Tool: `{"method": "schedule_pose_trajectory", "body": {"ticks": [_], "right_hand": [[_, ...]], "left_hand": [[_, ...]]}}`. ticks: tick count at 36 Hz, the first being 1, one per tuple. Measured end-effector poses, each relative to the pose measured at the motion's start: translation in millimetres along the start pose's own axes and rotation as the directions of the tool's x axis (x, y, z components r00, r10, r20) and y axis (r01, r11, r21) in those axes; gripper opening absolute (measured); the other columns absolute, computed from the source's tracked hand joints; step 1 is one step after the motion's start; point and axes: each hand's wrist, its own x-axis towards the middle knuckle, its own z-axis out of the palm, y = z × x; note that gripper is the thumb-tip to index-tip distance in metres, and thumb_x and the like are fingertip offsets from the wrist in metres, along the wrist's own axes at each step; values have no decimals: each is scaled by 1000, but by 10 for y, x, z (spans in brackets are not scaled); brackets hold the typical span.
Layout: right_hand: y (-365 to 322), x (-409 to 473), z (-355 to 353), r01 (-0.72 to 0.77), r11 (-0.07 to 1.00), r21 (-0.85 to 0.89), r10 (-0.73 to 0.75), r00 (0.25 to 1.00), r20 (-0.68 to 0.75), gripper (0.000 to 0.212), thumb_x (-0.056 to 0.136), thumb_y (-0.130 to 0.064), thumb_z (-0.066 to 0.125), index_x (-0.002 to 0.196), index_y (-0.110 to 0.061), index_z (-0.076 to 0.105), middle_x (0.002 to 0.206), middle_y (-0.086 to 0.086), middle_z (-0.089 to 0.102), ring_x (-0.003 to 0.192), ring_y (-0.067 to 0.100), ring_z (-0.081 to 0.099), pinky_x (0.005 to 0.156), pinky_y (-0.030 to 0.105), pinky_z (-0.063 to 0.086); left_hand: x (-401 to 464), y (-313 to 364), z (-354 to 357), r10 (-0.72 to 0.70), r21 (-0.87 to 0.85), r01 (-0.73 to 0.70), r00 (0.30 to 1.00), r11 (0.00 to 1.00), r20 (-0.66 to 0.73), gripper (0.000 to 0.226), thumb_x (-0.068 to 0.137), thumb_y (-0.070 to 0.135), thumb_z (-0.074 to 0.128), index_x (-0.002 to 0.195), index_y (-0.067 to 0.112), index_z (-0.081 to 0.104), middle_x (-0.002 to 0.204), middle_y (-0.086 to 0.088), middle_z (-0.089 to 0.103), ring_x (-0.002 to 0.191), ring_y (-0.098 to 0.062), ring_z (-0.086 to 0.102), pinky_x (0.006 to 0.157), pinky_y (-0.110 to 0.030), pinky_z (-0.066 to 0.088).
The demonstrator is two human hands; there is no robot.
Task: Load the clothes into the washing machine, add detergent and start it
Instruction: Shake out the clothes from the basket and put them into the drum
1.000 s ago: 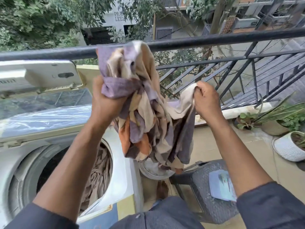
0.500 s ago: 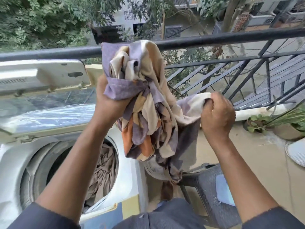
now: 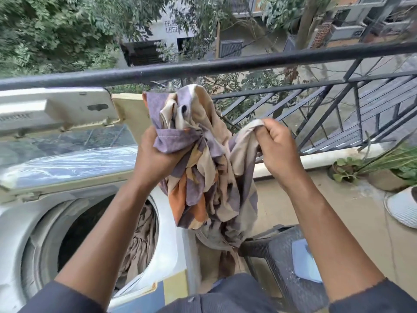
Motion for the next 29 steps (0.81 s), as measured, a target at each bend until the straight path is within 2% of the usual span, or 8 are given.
{"method": "schedule_pose_trajectory", "body": {"ticks": [5,9,12,15,19,25,27,29], "right_hand": [[-367,15,15,158,979,126,-172,979,113,30,106,-27,49,91,-5,63,84,21,62,76,35,58,73,53,48],[-593,-14,161,297,942,158,-326,923,206,23,107,-21,51,86,-18,62,78,-7,56,77,8,53,71,41,44],[-640,-29,233,298,932,208,-347,900,265,29,108,-16,51,81,-25,56,72,-16,49,70,2,47,65,30,39],[-585,-42,192,235,940,248,-306,901,309,24,108,-14,54,86,-15,62,72,-17,52,67,0,47,65,21,37],[-417,-136,124,205,946,253,-277,915,295,14,103,-17,63,113,-10,71,103,-2,71,95,14,68,84,30,54],[328,-507,290,9,999,-47,-6,997,74,15,91,-17,64,102,-25,57,90,-4,65,85,19,64,75,45,56],[608,-632,374,-110,948,-298,178,961,213,28,88,-25,61,113,-27,50,90,-5,64,84,26,64,69,45,54],[840,-741,478,-154,801,-579,426,826,370,60,85,-40,68,134,-24,36,99,-1,61,94,34,65,67,39,48]], "left_hand": [[-52,77,79,-37,-9,42,943,999,331,39,70,19,97,103,31,80,103,14,81,102,-4,76,90,-23,58],[-42,153,210,12,287,-152,900,946,436,39,72,69,84,95,40,77,97,18,78,99,0,73,87,-28,58],[-44,11,338,28,268,-101,965,958,262,46,69,70,85,85,28,78,85,5,78,84,-18,77,75,-44,61],[-61,-103,426,47,149,-59,996,987,81,51,72,57,89,100,18,75,95,-6,79,92,-33,77,76,-57,61],[-98,-34,457,14,61,-11,998,998,-55,37,76,44,88,107,27,76,101,0,80,96,-21,77,79,-54,62],[-67,126,426,-17,4,18,982,1000,-186,31,77,19,94,94,35,74,86,31,75,86,8,71,77,-27,62],[-29,185,413,-2,32,8,980,999,-201,29,77,23,95,82,41,73,81,24,75,81,3,69,72,-34,60],[-15,271,405,19,41,-10,974,999,-228,27,75,27,95,83,42,74,82,16,76,83,-3,72,72,-38,61]]}}
